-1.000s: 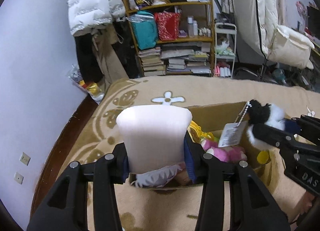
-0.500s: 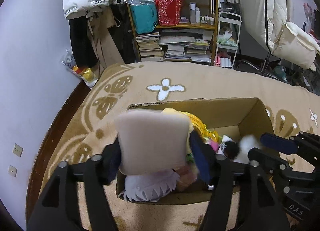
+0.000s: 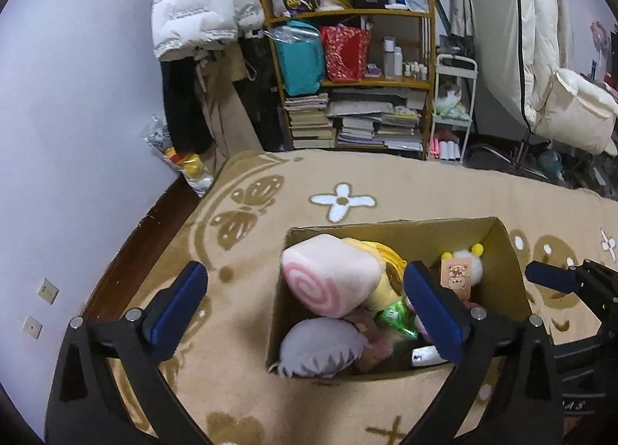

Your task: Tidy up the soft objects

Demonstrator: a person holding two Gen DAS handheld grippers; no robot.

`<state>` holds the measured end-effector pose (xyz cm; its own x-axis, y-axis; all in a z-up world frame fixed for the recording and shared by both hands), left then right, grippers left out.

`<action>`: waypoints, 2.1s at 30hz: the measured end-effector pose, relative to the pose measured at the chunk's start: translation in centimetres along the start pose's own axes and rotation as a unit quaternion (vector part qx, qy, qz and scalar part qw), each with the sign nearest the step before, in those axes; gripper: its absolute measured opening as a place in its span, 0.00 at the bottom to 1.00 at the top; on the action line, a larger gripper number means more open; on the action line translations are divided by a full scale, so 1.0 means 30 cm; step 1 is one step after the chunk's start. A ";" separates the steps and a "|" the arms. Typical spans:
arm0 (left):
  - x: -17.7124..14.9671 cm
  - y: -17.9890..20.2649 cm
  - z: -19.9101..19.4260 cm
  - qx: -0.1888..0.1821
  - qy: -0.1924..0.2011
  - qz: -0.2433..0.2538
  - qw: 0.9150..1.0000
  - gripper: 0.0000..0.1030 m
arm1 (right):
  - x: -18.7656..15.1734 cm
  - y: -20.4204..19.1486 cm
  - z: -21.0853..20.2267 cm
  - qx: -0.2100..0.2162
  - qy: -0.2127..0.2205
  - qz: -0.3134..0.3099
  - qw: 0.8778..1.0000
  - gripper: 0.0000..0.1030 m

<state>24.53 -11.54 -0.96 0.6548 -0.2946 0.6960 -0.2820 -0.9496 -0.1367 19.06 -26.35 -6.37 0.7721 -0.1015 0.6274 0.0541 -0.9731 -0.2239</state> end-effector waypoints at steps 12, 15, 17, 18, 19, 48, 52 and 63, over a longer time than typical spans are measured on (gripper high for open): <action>-0.057 -0.099 -0.223 0.037 0.038 -0.008 0.999 1.00 | -0.010 -0.008 -0.173 -0.001 0.051 0.017 0.999 0.99; -0.086 -0.122 -0.267 0.049 0.044 -0.013 0.998 1.00 | -0.013 -0.010 -0.224 -0.003 0.066 0.018 0.998 1.00; -0.109 -0.138 -0.299 0.055 0.047 -0.017 0.997 1.00 | -0.018 -0.010 -0.256 -0.006 0.075 0.019 0.997 1.00; -0.117 -0.144 -0.313 0.057 0.048 -0.018 0.997 1.00 | -0.024 -0.010 -0.276 -0.007 0.081 0.021 0.996 1.00; -0.128 -0.151 -0.332 0.059 0.051 -0.021 0.997 1.00 | -0.030 -0.011 -0.295 -0.008 0.087 0.022 0.996 1.00; -0.416 -0.190 -0.569 0.074 0.110 -0.067 0.989 1.00 | -0.272 -0.076 -0.549 -0.045 0.199 -0.005 0.979 1.00; -0.439 -0.173 -0.571 0.075 0.113 -0.062 0.989 1.00 | -0.297 -0.063 -0.545 -0.054 0.197 -0.003 0.979 1.00; -0.464 -0.124 -0.563 0.086 0.115 -0.026 0.989 1.00 | -0.339 -0.015 -0.531 -0.067 0.196 0.010 0.978 1.00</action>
<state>4.64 -2.11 1.76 0.4832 -0.2315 0.8444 -0.1158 -0.9728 -0.2005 1.09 -28.17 -0.78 0.4685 -0.1675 0.8674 -0.0628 -0.9857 -0.1564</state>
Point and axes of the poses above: each gripper's, at about its wrist camera, not at the fingertips, and z roughly the way its jaws point, y to its right, x to its top, the point moved 5 cm from there along z, roughly the way its jaws point, and after that the axes turned 3 degrees about -y, right-handed, at the moved point
